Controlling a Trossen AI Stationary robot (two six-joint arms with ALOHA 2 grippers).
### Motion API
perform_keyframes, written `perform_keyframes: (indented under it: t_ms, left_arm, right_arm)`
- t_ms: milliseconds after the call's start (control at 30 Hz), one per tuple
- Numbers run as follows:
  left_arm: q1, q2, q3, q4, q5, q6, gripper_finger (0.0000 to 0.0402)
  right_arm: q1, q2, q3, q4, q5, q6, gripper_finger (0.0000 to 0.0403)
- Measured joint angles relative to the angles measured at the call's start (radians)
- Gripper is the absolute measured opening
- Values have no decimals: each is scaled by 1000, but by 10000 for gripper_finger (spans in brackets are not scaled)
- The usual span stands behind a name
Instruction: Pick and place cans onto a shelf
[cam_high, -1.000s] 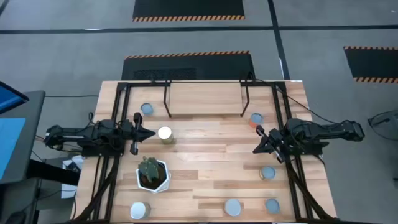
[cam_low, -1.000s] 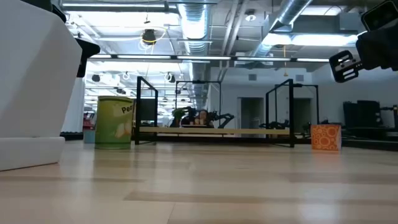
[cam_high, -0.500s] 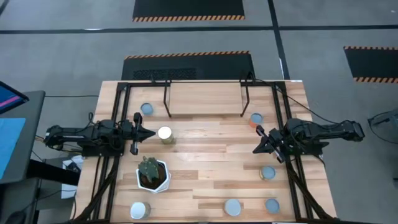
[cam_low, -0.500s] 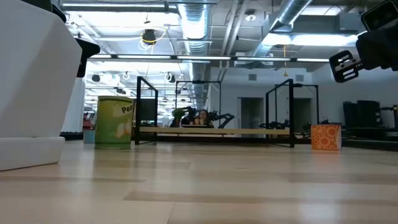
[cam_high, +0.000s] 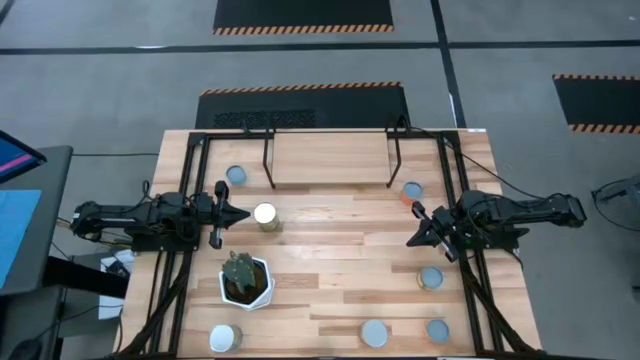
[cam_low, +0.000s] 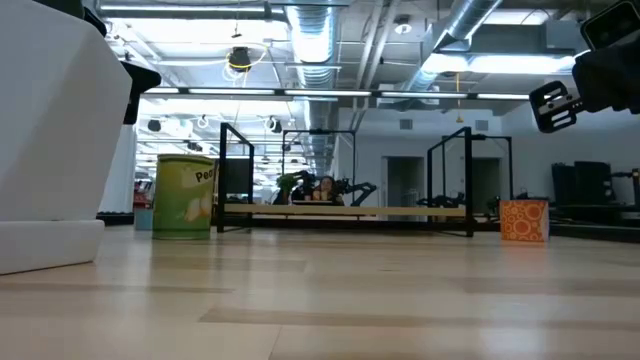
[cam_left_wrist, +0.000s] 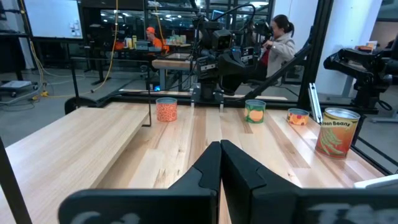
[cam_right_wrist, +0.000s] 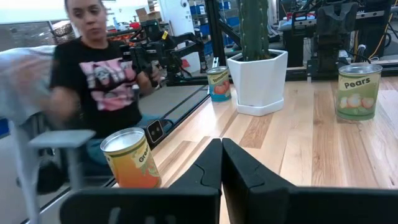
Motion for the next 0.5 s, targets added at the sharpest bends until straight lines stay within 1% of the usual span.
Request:
perform_keyframes:
  t_ms: [500]
  left_arm:
    - [0, 8, 0, 2, -1, 22, 0]
  right_arm:
    - [0, 0, 0, 15, 5, -6, 24]
